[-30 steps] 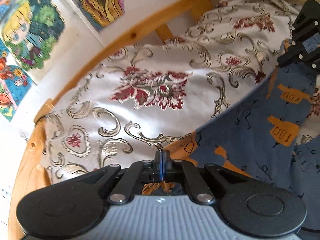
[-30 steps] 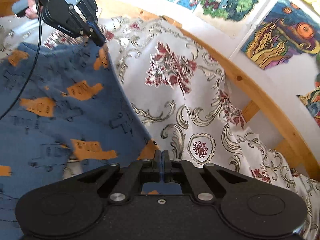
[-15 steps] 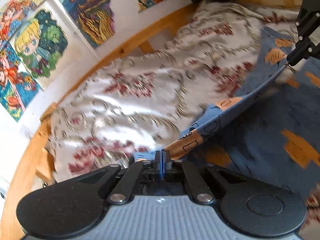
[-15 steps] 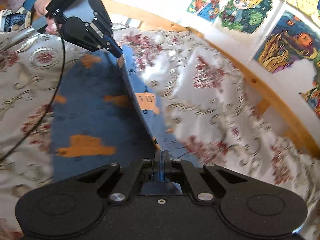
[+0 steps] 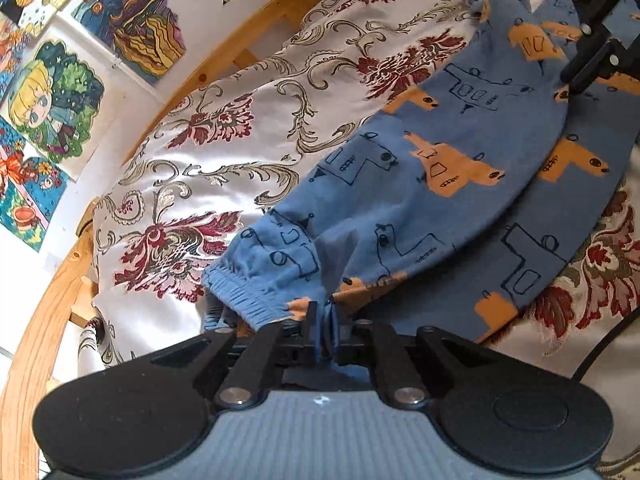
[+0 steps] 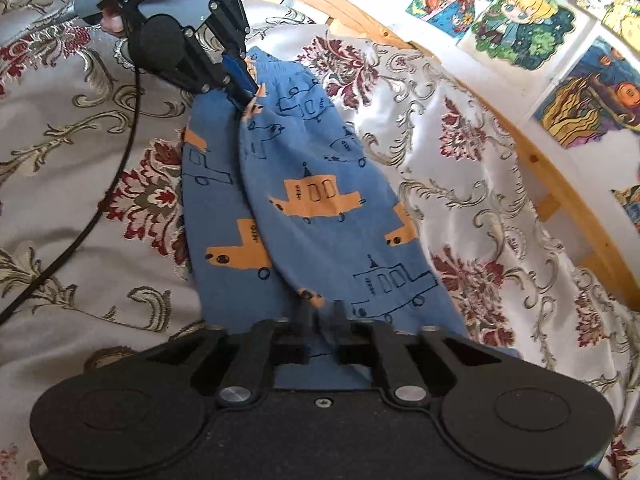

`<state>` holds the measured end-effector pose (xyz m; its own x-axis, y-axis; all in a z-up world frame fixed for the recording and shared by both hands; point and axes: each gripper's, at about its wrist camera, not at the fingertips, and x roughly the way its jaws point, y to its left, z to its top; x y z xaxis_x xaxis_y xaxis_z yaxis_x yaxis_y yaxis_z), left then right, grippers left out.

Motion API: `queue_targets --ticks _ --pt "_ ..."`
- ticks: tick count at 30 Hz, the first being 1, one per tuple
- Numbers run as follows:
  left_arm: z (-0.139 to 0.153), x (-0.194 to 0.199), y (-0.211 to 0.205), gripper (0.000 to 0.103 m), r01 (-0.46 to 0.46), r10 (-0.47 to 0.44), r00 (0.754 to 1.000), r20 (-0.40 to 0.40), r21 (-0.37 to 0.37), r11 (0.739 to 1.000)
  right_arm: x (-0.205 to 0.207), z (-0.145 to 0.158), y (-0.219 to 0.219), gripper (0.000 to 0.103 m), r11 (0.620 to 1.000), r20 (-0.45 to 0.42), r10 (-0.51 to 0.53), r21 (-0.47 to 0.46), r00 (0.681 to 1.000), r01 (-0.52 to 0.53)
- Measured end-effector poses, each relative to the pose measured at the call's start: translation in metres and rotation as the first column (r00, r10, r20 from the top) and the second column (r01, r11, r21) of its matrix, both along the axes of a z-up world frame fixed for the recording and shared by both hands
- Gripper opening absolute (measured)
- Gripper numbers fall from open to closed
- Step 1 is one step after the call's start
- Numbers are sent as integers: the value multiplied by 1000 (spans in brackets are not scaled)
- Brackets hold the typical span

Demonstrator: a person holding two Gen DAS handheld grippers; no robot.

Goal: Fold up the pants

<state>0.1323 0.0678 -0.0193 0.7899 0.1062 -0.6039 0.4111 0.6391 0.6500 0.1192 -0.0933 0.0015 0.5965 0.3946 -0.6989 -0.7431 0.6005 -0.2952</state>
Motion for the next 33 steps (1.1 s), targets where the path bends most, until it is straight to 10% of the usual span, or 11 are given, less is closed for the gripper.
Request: queue_targets --ticks 4,11,13,15,17,33 --pt "-5 -3 -7 50 47 -47 999 0 24 999 -5 -4 -3 38 997 42 49 -57 998 -47" --pt "-21 -2 -16 55 82 -86 996 29 136 987 -7 -18 -16 49 973 129 125 -211 984 -96" --pt "-21 -1 -15 48 84 -88 996 26 135 987 -9 -21 -17 48 966 158 145 -238 977 -105" --pt "-20 1 -14 19 88 -91 996 15 138 986 -11 -25 -15 39 959 195 156 -265 968 -101" --pt "-20 3 -14 9 80 -81 997 4 145 986 -12 -29 -13 7 955 215 164 -281 963 -100" --pt "7 6 -9 4 224 -322 933 159 442 869 -35 23 3 0 977 116 114 -195 987 -90"
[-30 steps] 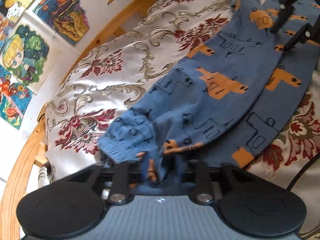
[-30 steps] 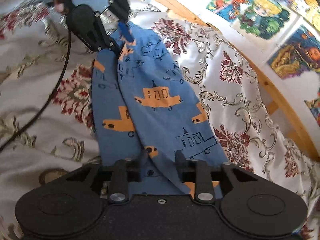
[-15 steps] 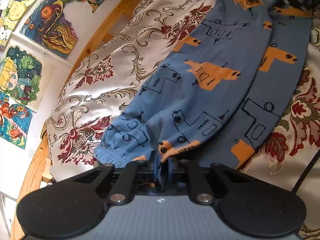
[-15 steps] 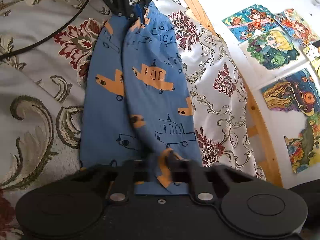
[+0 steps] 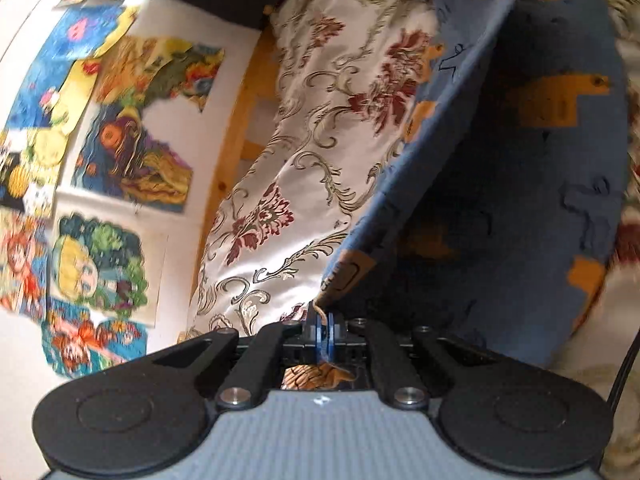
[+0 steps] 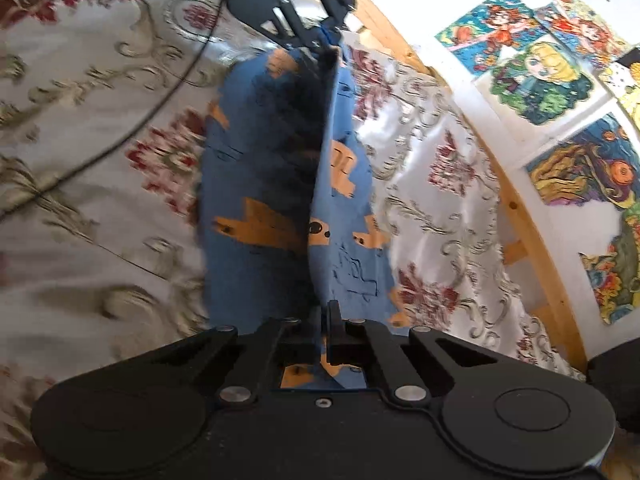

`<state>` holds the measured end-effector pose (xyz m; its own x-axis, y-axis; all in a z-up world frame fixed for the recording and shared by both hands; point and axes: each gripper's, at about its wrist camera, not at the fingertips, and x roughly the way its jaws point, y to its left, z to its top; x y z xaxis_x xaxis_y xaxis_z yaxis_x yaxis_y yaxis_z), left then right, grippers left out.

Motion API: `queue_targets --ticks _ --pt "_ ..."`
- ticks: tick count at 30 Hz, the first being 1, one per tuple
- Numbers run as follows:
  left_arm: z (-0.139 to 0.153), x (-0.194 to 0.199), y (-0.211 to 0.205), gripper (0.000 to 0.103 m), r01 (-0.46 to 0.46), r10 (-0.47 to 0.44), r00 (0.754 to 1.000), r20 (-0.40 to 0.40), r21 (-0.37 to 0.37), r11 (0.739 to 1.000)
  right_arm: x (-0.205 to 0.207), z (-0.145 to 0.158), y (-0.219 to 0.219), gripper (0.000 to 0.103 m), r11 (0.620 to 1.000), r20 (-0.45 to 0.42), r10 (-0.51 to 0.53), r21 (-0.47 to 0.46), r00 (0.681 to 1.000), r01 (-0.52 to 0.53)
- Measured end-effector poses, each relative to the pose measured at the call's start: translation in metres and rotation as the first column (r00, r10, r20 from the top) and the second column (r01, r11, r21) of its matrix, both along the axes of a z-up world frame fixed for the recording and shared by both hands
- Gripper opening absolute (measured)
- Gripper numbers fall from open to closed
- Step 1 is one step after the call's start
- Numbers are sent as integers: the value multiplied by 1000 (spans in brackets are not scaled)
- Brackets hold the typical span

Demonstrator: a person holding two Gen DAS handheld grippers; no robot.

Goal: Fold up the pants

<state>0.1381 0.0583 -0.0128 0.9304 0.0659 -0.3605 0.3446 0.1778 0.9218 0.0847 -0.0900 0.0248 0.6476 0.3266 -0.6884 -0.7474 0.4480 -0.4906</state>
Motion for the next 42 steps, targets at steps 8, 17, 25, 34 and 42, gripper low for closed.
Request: queue_targets --ticks 8,17,25,34,42 --pt "-39 -20 12 4 -20 23 992 -124 26 999 -28 -14 28 0 1000 -61 19 -24 998 -20" --pt "-43 -31 16 4 -47 47 987 -152 4 999 -29 -20 31 0 999 -44 -41 -23 998 40" --pt "-43 -34 15 10 -79 72 976 -207 -23 997 -24 -15 21 18 996 -80 -82 13 993 84" --pt "4 -38 -18 70 -305 166 936 -312 -476 825 -18 36 -63 91 846 -185 -476 172 860 505" --pt "21 -69 -110 82 -247 15 945 -328 -679 691 -23 34 -132 102 640 -251 -657 314 711 701"
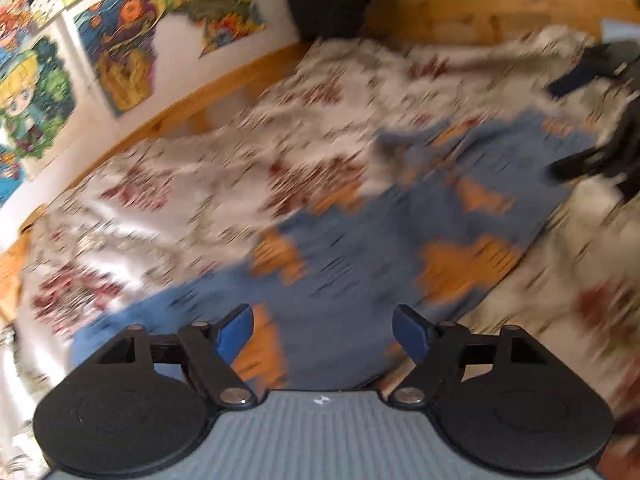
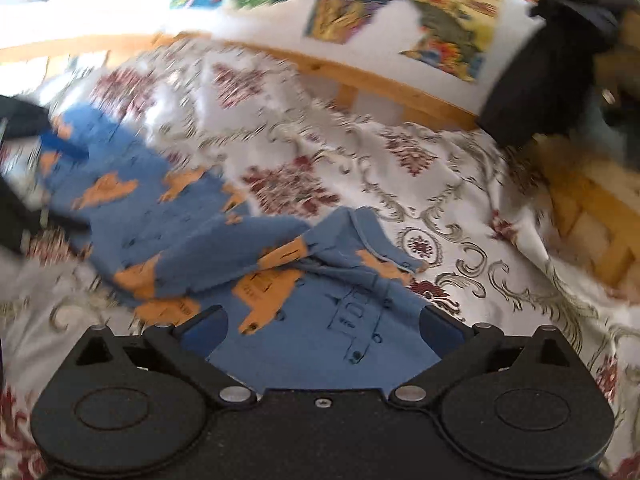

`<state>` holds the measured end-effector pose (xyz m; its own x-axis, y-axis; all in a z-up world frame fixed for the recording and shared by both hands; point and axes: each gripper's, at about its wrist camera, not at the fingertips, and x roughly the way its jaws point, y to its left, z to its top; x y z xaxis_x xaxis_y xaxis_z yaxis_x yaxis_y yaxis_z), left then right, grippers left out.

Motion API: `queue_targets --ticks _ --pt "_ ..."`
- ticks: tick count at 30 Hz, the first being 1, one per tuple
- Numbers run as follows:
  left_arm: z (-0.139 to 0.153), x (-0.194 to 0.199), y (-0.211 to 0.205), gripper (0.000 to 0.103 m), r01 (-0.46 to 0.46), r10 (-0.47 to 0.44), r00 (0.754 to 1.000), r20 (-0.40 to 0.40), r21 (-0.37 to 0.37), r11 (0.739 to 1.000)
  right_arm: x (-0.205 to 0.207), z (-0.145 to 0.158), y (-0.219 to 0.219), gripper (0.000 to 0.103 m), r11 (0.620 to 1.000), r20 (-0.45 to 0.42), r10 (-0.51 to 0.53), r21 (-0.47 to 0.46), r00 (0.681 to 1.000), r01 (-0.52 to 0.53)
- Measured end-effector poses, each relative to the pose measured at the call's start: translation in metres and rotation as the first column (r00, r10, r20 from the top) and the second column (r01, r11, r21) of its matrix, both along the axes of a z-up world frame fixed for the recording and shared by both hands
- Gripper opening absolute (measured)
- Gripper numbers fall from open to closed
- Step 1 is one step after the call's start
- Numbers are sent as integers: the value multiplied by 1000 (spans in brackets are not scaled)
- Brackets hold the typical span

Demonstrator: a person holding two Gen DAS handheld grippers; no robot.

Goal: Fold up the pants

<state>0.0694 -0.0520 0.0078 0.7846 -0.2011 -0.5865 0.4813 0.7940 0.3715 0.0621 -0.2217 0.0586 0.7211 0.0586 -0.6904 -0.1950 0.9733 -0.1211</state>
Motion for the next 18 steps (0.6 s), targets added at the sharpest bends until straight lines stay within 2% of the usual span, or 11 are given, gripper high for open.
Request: queue_targets --ticks 3,6,10,14,18 --pt "2 -9 -36 83 71 -70 997 25 -34 997 5 0 -17 102 999 36 -45 31 998 44" --pt "-3 -13 -70 83 159 -158 987 38 -25 987 8 2 -40 102 991 52 -117 67 992 114" --pt "-15 -6 -98 80 217 -217 976 13 -11 976 10 0 -70 102 976 64 -191 116 979 183" --pt "-33 15 -109 62 153 -153 987 -52 -6 988 14 -6 -83 102 960 54 -232 170 971 220" --pt "-42 34 -109 52 64 -68 993 -100 -34 997 16 -12 -83 102 955 36 -217 215 975 205"
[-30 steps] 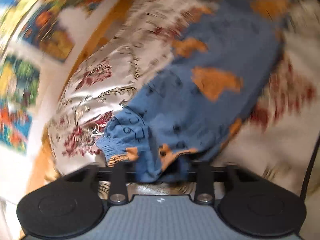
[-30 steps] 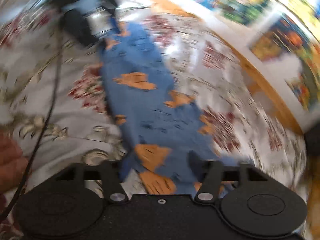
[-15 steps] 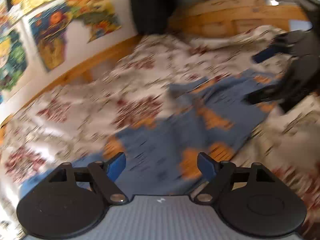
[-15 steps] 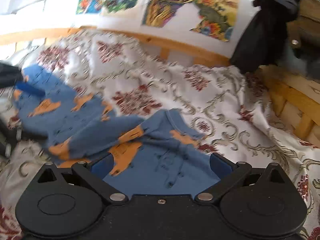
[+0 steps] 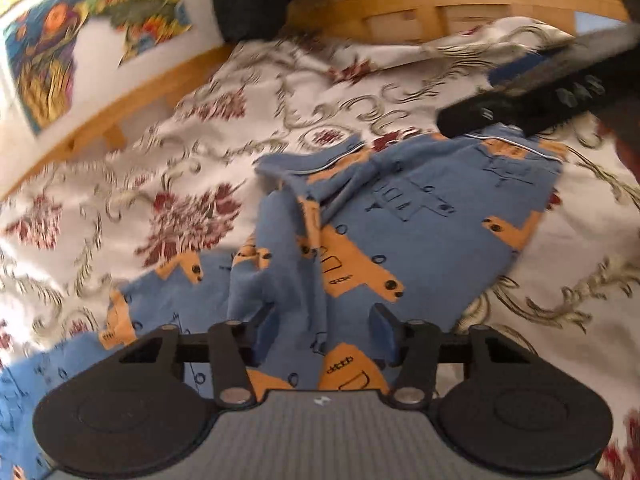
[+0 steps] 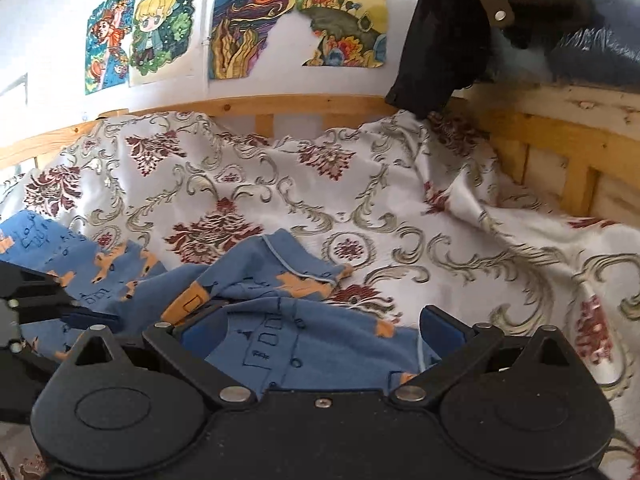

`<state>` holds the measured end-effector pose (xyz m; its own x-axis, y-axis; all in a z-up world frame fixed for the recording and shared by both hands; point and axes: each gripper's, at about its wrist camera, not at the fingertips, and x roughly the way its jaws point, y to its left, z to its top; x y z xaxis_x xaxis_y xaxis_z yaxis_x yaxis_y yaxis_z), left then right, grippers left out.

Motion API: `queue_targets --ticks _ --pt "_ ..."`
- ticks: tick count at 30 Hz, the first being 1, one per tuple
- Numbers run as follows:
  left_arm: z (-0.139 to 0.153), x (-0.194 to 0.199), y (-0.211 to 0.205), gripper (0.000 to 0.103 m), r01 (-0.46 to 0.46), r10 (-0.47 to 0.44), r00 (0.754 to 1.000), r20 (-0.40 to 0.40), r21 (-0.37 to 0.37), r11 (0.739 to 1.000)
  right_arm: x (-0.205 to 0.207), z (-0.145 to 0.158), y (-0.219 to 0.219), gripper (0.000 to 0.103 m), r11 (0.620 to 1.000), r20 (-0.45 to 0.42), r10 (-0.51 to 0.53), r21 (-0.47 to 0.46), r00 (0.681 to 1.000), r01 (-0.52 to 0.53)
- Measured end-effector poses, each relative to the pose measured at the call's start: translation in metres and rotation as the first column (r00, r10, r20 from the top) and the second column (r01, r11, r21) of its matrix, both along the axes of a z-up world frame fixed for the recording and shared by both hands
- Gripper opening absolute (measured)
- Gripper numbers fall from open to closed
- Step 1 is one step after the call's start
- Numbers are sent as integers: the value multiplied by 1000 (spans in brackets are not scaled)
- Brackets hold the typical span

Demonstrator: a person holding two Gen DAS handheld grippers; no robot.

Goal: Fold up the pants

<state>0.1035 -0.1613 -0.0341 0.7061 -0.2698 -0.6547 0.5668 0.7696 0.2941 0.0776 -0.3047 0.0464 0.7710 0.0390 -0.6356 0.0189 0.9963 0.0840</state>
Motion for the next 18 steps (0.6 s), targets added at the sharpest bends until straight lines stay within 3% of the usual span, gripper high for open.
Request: queue_targets --ticks 2,4,8,12,18 --pt "0 3 0 36 -15 15 1000 4 9 1000 1 -3 3 102 1000 -4 15 20 1000 -15" --pt "-2 1 -7 31 -6 4 999 40 46 999 1 -4 4 102 999 -14 25 38 1000 -24" --pt "-7 -7 -20 33 40 -54 990 129 110 993 -3 -6 5 102 999 -31 13 48 999 -12" --pt "-14 2 -21 29 46 -55 993 109 91 995 5 -3 5 101 999 -43 3 54 999 -1" --pt "-11 5 -25 27 82 -95 979 182 80 993 35 11 9 100 998 -46 69 14 997 -69"
